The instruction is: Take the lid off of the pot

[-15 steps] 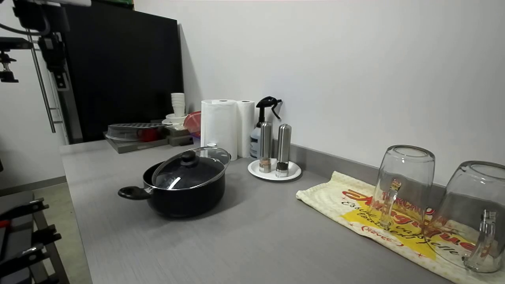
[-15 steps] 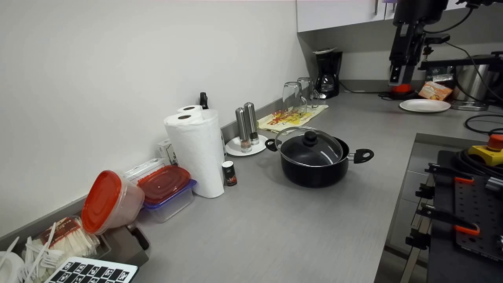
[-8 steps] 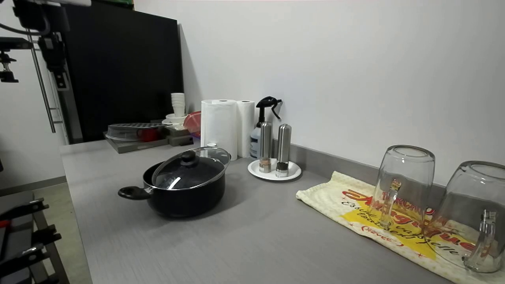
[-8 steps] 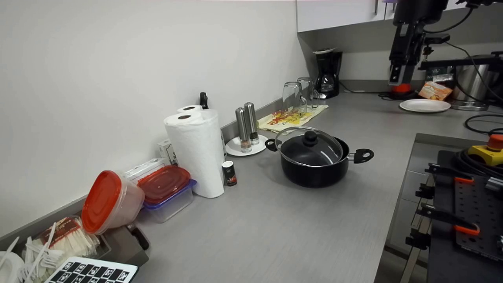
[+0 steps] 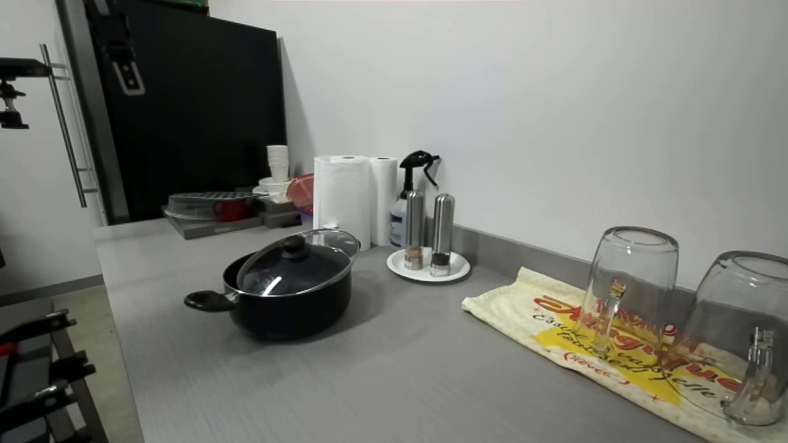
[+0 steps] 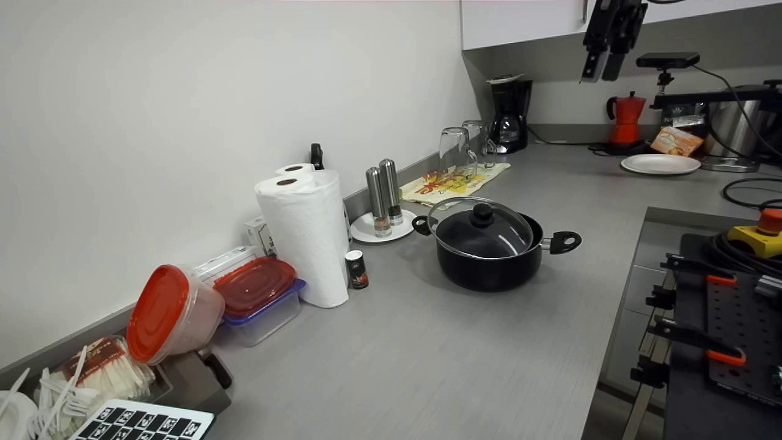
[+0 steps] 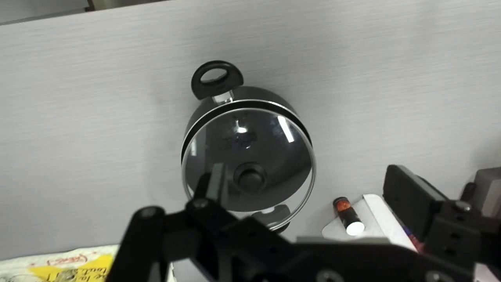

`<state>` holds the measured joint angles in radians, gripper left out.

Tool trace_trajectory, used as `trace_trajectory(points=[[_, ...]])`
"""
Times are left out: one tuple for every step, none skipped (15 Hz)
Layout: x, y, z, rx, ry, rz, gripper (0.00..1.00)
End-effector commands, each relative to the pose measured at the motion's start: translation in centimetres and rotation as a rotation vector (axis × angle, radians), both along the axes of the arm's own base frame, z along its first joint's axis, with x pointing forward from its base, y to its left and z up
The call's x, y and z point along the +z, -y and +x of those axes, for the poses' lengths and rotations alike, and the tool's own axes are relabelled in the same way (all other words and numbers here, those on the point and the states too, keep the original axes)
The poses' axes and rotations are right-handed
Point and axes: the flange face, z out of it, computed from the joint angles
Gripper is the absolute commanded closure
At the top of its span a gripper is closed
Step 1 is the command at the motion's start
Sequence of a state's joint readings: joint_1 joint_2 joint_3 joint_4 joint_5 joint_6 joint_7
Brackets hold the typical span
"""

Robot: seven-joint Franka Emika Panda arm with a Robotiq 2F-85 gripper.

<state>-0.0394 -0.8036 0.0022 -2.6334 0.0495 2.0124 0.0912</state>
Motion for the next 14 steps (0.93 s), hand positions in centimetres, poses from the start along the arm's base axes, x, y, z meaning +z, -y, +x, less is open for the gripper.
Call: trace_trajectory(points=[[1.5,2.0,4.2,0.021,0.007,-0.056,0.00],[1.4,2.3,5.2,0.024,0.007,-0.065,0.00],[1.0,2.4,6.4,0.031,0.000,-0.066,0.00],[0.3,2.3,7.6,0.043,-0.012,-0.063,0.00],[-0.3,2.2,8.5,0.050,-0.021,-0.062,0.00],[-1.5,2.0,9.7,0.060,-0.042,-0.060,0.00],[-2.4,2.0,10.6,0.068,-0.060,-0.060,0.00],[-3.7,1.8,11.6,0.075,-0.086,-0.056,0.00],[-4.7,1.7,12.3,0.080,-0.108,-0.055,0.00],[-6.2,1.7,13.3,0.082,-0.136,-0.054,0.00],[-7.2,1.7,13.9,0.086,-0.160,-0.051,0.00],[-8.3,1.7,14.5,0.087,-0.183,-0.047,0.00],[-9.3,1.8,15.2,0.088,-0.205,-0.044,0.00],[-10.3,1.9,15.9,0.082,-0.221,-0.049,0.00]])
